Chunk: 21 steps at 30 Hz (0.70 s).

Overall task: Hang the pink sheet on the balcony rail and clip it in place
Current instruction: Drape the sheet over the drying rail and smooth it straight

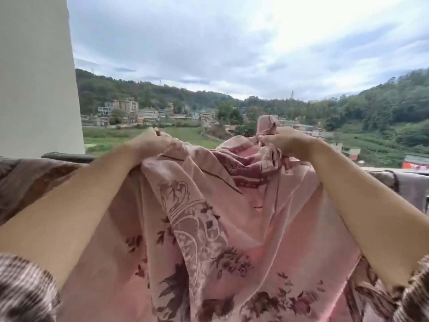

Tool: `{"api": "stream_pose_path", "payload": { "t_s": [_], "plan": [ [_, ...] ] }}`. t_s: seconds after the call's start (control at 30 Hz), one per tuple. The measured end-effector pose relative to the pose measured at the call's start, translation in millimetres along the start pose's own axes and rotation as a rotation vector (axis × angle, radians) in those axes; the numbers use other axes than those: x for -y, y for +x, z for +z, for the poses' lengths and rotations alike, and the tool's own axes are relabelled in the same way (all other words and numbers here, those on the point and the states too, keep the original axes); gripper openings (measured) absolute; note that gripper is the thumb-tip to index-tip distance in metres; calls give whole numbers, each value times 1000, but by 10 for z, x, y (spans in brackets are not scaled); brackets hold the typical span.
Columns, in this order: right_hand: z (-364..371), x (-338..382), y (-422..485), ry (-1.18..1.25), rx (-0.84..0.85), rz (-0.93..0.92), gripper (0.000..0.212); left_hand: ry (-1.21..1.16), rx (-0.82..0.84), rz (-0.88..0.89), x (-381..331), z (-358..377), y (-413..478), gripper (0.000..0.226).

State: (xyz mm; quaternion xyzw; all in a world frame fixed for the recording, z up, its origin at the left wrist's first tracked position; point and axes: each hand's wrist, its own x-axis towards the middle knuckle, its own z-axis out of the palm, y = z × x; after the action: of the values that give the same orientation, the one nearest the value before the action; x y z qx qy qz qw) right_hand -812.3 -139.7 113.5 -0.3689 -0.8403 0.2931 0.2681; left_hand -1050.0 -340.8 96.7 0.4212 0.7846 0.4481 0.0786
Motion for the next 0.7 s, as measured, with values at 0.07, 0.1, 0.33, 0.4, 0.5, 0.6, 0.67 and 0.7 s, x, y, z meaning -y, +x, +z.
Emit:
{"api": "stream_pose_path", "payload": {
  "t_s": [0.07, 0.1, 0.33, 0.4, 0.5, 0.6, 0.67, 0.7],
  "plan": [
    [96, 46, -179, -179, 87, -88, 46, 319, 49, 53, 72, 74, -54, 57],
    [112, 84, -290, -180, 125, -138, 45, 348, 57, 117, 39, 79, -116, 61],
    [183, 180, -571, -317, 179, -267, 21, 327, 357, 350, -209, 100, -493, 43],
    [161, 215, -541, -335, 44, -309, 19, 185, 218, 350, -289, 169, -477, 21],
    [149, 295, -420, -291, -340, -370, 21, 131, -200, 414, -520, 349, -420, 18],
    [183, 283, -541, -130, -163, -317, 24, 174, -299, 438, -622, 546, -446, 32],
    [216, 70, -723, -217, -40, -262, 18, 420, -139, 423, -532, 727, -487, 41],
    [226, -53, -837, -262, -85, -258, 22, 504, -106, 423, -478, 801, -545, 40]
  ]
}}
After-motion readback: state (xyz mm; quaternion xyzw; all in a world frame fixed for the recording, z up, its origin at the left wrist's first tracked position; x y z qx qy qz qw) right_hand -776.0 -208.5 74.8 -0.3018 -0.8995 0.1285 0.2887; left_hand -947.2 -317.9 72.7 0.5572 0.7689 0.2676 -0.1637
